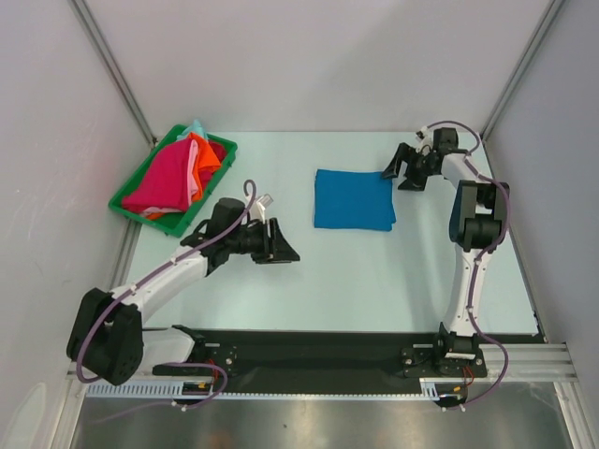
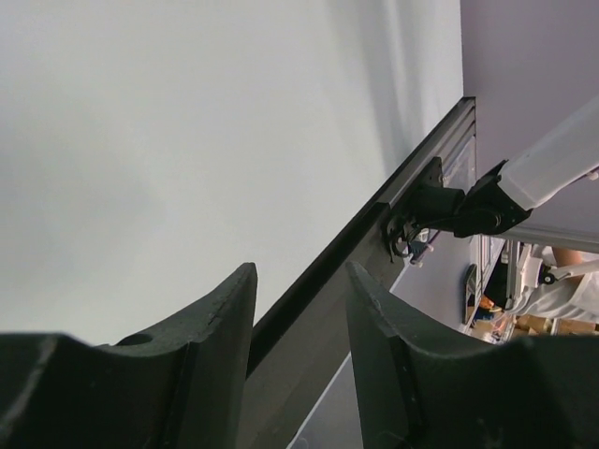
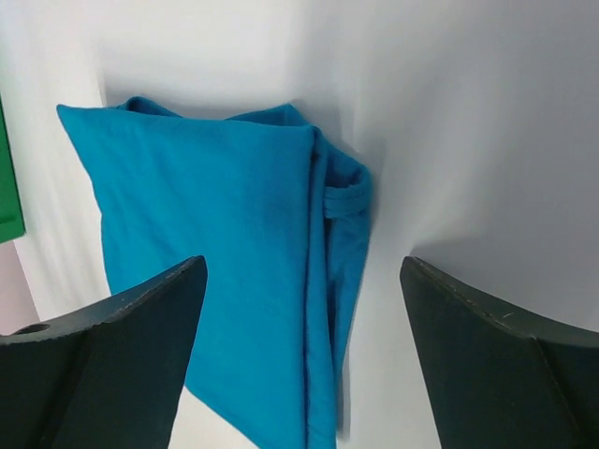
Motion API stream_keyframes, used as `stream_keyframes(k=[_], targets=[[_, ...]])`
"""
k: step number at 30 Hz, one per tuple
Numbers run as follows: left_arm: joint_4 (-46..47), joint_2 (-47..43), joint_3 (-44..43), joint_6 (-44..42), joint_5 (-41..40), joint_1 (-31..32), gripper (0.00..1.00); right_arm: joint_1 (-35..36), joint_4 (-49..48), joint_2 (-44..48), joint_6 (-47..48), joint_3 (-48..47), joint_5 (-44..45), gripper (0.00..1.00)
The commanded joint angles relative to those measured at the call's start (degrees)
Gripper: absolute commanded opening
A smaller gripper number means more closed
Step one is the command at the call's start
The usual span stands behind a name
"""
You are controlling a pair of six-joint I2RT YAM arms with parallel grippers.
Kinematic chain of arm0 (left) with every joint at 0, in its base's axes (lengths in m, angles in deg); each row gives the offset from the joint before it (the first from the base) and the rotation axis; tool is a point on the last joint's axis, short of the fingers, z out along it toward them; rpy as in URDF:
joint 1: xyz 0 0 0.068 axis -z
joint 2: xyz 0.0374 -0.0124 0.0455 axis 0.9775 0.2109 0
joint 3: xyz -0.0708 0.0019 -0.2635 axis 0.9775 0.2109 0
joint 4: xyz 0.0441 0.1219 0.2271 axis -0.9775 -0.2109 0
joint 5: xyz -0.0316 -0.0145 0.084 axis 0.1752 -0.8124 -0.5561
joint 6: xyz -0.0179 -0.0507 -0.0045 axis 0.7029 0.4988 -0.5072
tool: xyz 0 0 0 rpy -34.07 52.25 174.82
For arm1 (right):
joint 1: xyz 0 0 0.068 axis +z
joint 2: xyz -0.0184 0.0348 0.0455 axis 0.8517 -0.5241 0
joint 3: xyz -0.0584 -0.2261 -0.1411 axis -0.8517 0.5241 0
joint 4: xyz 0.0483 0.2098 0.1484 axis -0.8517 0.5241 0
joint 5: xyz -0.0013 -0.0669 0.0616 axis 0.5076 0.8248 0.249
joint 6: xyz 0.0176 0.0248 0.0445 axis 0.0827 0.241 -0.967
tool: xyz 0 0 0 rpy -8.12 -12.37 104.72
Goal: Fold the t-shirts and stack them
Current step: Neatly place the folded tshirt to the corner
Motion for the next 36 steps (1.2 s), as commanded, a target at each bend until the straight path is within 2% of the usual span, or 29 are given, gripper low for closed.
stream_keyframes(k=[1,5,8,9,11,12,13,17,18,20,24,26,28,32,36], targets=[[-1.8,-3.1,0.6,-1.9,0.1,-2.0,0.48,2.1,-0.1,-2.2,2.3,-1.5,1.8,0.91],[-2.2,-3.7,0.9,-2.0,0.4,-3.3,0.49,3.9,-2.2,-2.9,0.1,1.3,1.2,0.85],[-2.0,-3.2,0.6,-1.9,1.0,-4.1,0.49,3.9,-6.0,-3.0,-2.8,4.3,0.7,0.77],[-2.1,-3.1,0.5,-1.9,1.0,-4.2,0.49,3.8,-6.6,-3.5,-3.3,4.4,0.4,0.65],[-2.3,-2.9,0.4,-2.1,1.0,-4.3,0.49,3.6,-6.5,-4.4,-3.6,3.6,-1.1,0.54],[-2.6,-2.9,0.5,-2.1,1.0,-4.3,0.50,3.3,-5.7,-4.9,-3.6,2.3,-1.5,0.43],[-2.8,-2.9,0.6,-2.2,1.0,-4.4,0.49,3.1,-4.9,-5.3,-3.2,1.5,-1.3,0.36],[-4.5,-4.0,1.5,-2.7,0.9,-4.5,0.49,1.9,-3.5,-4.0,-1.9,0.9,-1.3,0.19],[-5.0,-4.1,1.5,-2.8,0.9,-4.4,0.49,1.2,-3.0,-3.6,-1.4,0.7,-1.4,0.11],[-5.7,-4.2,1.9,-2.9,0.9,-4.5,0.49,0.5,-0.3,-3.5,-0.7,-0.8,-1.4,0.02],[-6.3,-3.3,2.3,-2.7,1.3,-4.5,0.49,-0.5,9.4,-4.5,7.6,-7.4,1.5,0.00],[-5.6,-2.7,3.0,-2.2,2.0,-4.5,0.50,-0.8,16.9,-6.2,15.8,-13.6,3.3,0.00],[-4.5,-1.9,3.7,-2.0,2.3,-4.5,0.49,-2.3,20.2,-7.1,17.6,-17.4,8.0,0.00],[-1.3,-0.2,5.8,-0.1,3.2,-4.4,0.49,-5.9,25.2,-9.5,19.3,-27.4,11.5,0.00],[0.5,2.2,7.1,0.1,3.6,-4.4,0.49,-8.2,25.7,-13.0,22.0,-35.6,18.0,0.00]])
